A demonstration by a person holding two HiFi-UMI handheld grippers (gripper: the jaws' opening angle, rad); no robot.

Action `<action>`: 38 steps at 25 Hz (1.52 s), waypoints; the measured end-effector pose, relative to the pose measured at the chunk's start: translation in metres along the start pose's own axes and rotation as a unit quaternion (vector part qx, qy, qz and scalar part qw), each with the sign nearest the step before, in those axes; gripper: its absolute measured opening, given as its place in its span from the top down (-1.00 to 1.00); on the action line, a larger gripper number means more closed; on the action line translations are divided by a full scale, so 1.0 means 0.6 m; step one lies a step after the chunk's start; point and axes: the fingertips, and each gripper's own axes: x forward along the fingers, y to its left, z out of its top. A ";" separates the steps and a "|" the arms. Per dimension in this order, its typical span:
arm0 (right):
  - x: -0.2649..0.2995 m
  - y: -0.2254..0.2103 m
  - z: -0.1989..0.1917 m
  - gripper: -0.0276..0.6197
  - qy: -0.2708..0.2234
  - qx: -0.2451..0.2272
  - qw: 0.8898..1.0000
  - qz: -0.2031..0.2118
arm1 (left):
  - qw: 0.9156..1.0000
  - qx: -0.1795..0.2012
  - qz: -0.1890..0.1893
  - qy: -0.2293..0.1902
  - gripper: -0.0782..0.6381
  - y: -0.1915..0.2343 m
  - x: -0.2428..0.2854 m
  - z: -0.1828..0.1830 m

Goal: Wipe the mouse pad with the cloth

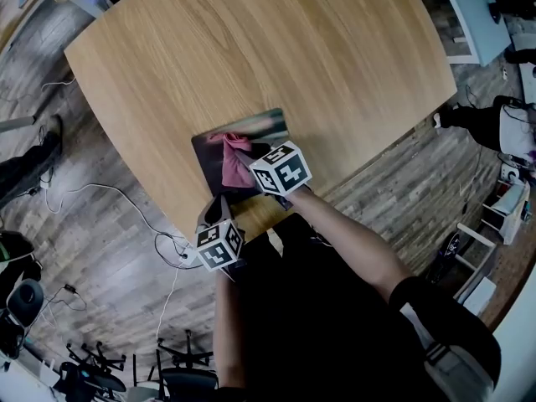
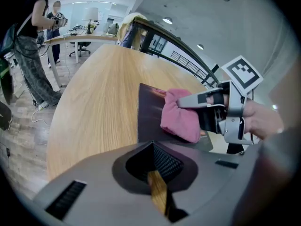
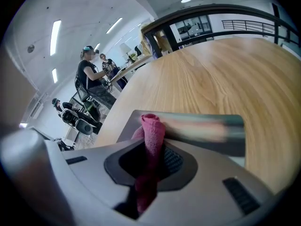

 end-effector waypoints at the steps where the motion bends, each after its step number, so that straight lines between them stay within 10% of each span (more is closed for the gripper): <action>1: -0.006 -0.008 -0.001 0.72 -0.002 0.003 1.000 -0.003 | 1.000 0.000 -0.001 0.000 0.72 -0.001 -0.001 0.001; 38: -0.130 -0.187 -0.046 0.72 -0.033 0.053 0.994 -0.093 | 1.000 0.016 0.017 0.006 0.72 0.006 0.002 -0.001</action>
